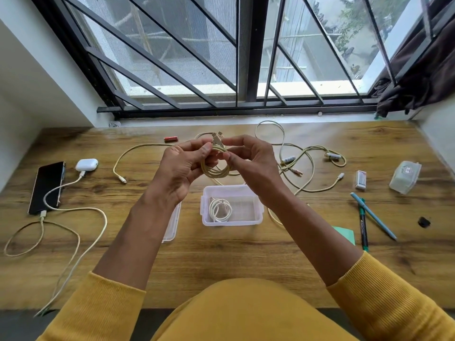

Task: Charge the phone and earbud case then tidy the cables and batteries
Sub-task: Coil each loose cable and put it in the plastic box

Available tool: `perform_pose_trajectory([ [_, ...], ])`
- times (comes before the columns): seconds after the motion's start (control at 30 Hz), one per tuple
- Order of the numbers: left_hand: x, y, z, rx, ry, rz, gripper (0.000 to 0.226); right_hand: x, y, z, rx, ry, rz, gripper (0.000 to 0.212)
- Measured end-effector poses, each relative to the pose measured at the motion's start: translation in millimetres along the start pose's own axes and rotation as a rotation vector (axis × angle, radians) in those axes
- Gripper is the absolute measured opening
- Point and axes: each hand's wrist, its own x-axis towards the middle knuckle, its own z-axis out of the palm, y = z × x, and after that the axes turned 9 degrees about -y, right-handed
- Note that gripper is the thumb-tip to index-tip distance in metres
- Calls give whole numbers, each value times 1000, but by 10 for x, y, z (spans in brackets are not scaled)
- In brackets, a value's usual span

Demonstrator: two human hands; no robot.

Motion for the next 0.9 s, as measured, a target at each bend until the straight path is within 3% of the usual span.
perform_pose_trajectory([
  [0.43, -94, -203, -157, 39, -98, -82, 24, -84, 56, -73, -25, -83, 173, 27],
  [0.6, -130, -391, -159, 34, -84, -144, 28, -88, 153, -130, -54, -171, 258, 36],
  [0.9, -165, -704, -131, 286, -5, -173, 36, -102, 333, -197, -558, -207, 290, 31],
])
